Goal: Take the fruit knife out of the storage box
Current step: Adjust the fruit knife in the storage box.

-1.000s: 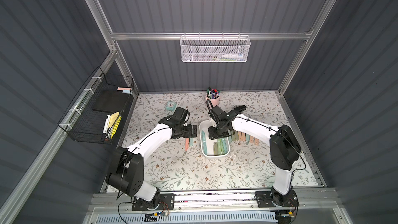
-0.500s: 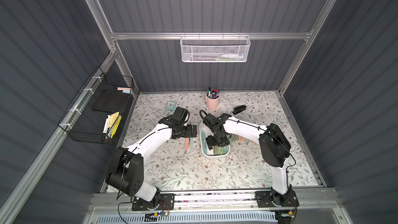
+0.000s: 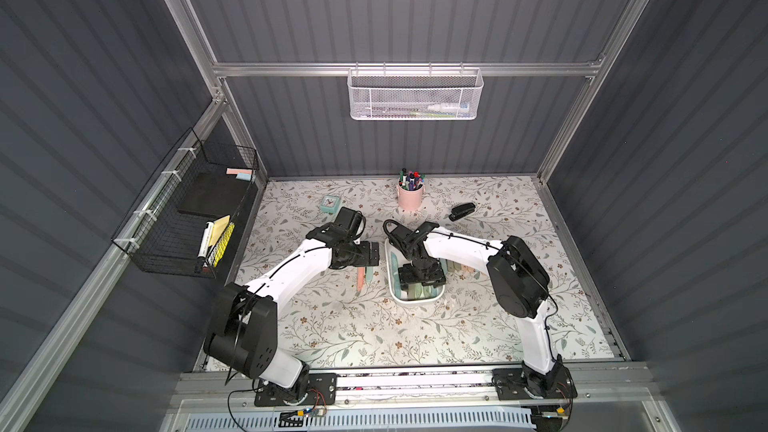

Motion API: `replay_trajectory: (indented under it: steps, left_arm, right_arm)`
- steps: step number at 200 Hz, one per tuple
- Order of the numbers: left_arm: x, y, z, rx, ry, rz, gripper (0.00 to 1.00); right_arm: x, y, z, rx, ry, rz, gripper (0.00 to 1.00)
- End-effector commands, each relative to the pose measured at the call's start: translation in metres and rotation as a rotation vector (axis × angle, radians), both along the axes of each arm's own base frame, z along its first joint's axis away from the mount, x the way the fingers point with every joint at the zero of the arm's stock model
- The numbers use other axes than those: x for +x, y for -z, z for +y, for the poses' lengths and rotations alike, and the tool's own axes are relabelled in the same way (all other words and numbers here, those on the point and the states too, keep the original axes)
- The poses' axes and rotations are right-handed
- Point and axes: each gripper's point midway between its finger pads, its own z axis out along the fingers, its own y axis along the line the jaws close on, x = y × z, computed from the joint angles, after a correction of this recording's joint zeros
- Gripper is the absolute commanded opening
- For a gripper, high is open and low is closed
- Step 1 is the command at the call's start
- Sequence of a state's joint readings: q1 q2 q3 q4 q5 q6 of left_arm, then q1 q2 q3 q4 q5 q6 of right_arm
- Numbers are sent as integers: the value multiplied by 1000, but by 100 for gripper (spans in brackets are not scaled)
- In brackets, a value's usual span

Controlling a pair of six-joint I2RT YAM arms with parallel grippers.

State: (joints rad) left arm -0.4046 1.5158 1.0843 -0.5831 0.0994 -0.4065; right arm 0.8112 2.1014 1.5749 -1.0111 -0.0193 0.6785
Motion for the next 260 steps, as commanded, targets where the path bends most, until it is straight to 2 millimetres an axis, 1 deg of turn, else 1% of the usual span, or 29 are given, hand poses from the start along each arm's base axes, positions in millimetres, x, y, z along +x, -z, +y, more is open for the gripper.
replay_trajectory:
  steps: [1, 19, 56, 75, 93, 114, 166, 188, 222, 238, 260]
  left_arm:
    - [-4, -3, 3, 4, -8, -6, 99]
    - [-4, -3, 3, 4, -10, -5, 99]
    - [-4, -2, 3, 10, -11, 3, 99]
    - [-4, -4, 4, 13, -14, -3, 100]
    - [-4, -4, 5, 14, -16, -2, 99]
    - [-4, -3, 5, 17, -16, 0, 99]
    - [-3, -1, 3, 10, -13, 9, 99]
    - [-3, -1, 2, 8, -12, 10, 99]
    - [-4, 1, 2, 8, -11, 14, 99]
    - [-4, 2, 2, 8, -11, 17, 99]
    - [-5, 2, 2, 9, -10, 20, 99]
  right_arm:
    - [7, 13, 11, 26, 14, -11, 89]
    - [16, 13, 19, 54, -10, -45, 87]
    - [35, 12, 21, 35, -47, -102, 83]
    - [44, 12, 21, 18, -53, -119, 77]
    - [51, 13, 17, -4, -51, -128, 74]
    - [58, 12, 17, -5, -55, -143, 64]
    - [75, 4, 13, -21, -52, -195, 63]
    - [84, 0, 15, 1, -47, -214, 57]
    - [98, -9, 17, 18, -35, -255, 59]
    - [99, -18, 18, 24, -32, -265, 61]
    - [97, -38, 17, 38, -35, -312, 62]
